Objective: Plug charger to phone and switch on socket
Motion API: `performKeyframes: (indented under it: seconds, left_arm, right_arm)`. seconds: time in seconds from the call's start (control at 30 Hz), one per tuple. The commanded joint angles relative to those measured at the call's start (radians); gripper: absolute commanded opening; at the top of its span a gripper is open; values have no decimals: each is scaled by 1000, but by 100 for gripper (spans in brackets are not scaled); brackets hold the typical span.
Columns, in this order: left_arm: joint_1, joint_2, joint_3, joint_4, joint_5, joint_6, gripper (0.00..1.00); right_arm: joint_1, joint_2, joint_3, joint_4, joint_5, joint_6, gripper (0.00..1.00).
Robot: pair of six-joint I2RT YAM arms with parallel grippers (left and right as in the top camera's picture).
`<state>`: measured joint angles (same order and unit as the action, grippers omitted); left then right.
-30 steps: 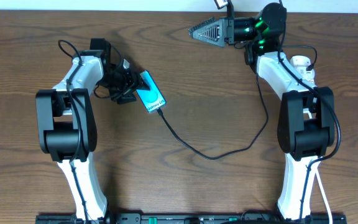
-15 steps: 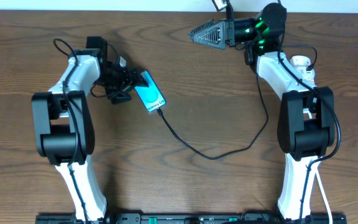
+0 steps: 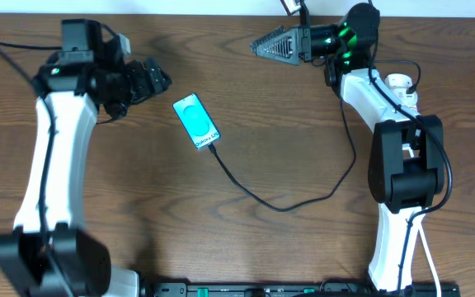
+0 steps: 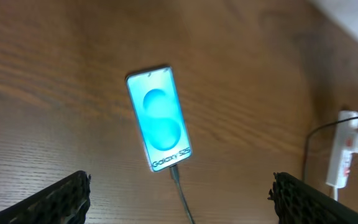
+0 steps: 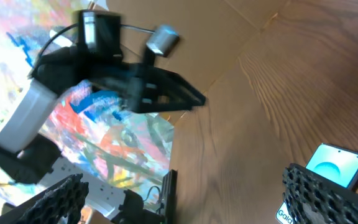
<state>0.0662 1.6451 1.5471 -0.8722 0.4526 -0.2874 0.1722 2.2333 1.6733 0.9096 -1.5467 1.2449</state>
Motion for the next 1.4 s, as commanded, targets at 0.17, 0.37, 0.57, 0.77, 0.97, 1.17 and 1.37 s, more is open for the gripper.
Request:
performKeyframes:
  seconds: [0.17, 0.37, 0.57, 0.77, 0.97, 1.17, 1.37]
  left_arm:
    - [1, -134, 8, -6, -24, -2, 94]
    - [1, -134, 8, -6, -24, -1, 94]
    - [1, -134, 8, -1, -28, -1, 94]
    - [1, -134, 8, -2, -47, -1, 94]
    - [1, -134, 8, -2, -46, -2, 94]
    - [1, -134, 8, -2, -47, -1, 94]
    - [1, -134, 8, -2, -47, -1, 94]
  right_arm:
    - [-14, -24, 8, -217, 202, -121, 99]
    - [-14, -25, 8, -736, 481, -460, 99]
    - [-15, -82, 28, -1170, 760, -735, 99]
    - [-13, -218, 105, -1576, 1110, -905, 99]
    - [-15, -405, 114, -1751, 1333, -926, 99]
    - [-42, -605, 114, -1925, 1598, -915, 99]
    - [-166, -717, 114, -2073, 1754, -879, 99]
